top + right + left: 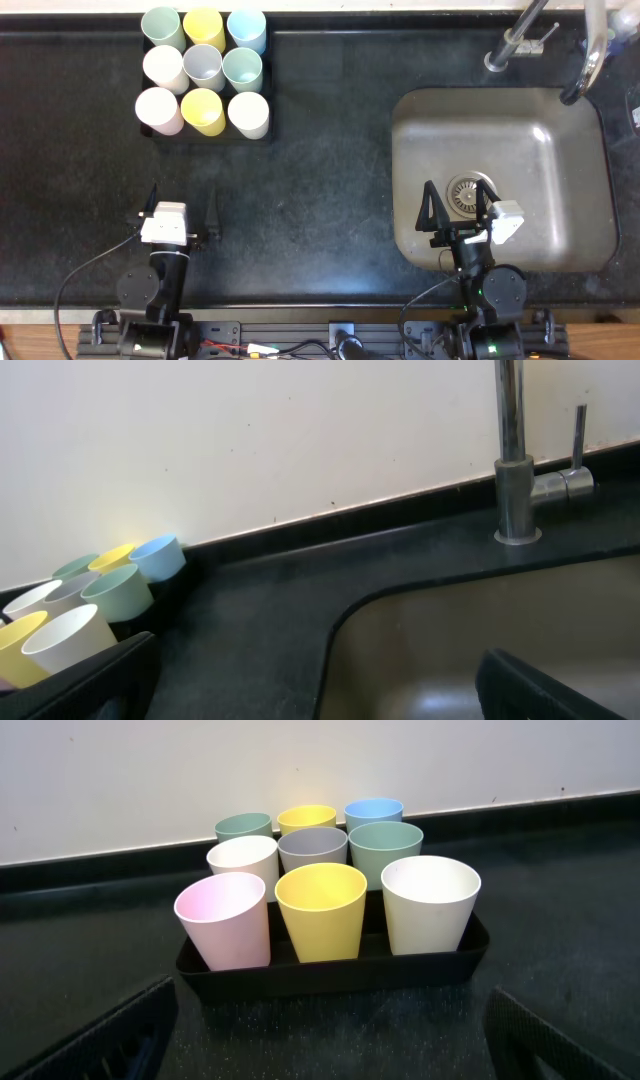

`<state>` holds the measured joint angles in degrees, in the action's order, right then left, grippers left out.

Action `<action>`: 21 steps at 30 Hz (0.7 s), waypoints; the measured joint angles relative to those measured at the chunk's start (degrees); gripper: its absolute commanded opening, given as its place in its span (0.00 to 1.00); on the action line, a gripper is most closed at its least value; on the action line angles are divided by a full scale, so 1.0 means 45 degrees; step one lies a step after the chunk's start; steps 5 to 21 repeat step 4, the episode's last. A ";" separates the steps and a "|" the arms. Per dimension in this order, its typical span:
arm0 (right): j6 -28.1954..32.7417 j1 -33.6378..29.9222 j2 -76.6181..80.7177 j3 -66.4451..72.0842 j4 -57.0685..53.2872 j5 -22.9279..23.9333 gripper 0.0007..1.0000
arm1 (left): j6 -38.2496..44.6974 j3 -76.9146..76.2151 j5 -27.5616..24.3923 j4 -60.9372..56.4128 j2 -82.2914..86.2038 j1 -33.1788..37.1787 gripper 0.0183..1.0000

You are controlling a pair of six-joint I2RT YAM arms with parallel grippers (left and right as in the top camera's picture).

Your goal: Store Cups

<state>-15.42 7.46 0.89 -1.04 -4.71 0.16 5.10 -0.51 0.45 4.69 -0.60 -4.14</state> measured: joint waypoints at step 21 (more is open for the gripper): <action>0.0000 0.0005 0.0000 0.0000 0.0005 0.0005 1.00 | 0.0000 0.0000 0.0000 0.0000 0.0000 0.0000 1.00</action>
